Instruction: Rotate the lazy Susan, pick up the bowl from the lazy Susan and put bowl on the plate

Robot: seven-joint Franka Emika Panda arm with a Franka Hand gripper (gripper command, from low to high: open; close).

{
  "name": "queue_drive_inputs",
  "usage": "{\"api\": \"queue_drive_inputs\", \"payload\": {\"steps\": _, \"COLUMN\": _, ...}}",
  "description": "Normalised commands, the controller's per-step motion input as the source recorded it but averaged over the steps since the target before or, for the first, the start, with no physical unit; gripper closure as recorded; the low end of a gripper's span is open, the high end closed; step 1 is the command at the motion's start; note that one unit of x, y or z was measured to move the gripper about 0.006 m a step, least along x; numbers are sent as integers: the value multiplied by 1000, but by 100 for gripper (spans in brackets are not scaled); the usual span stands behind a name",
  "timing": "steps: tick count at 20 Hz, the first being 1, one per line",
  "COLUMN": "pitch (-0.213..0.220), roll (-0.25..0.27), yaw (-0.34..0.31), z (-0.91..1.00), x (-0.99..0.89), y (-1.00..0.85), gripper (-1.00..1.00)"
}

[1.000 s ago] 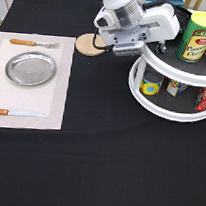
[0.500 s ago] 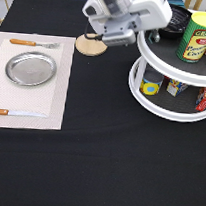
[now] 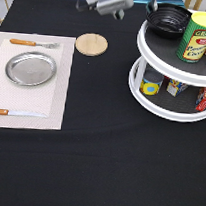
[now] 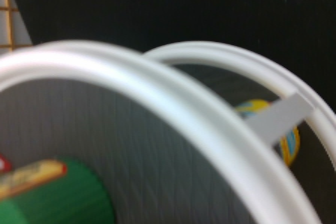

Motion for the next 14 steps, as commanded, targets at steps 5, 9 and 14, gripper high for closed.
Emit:
{"api": "queue_drive_inputs", "payload": {"steps": 5, "pitch": -79, "roll": -111, "yaw": 33, "z": -191, "x": -773, "y": 481, "gripper": -100}}
{"api": "queue_drive_inputs", "payload": {"steps": 9, "pitch": -66, "roll": -121, "yaw": 52, "z": -424, "x": -275, "y": 412, "gripper": -100}}
{"api": "queue_drive_inputs", "payload": {"steps": 14, "pitch": -78, "roll": -121, "yaw": 49, "z": -471, "x": -15, "y": 174, "gripper": -100}}
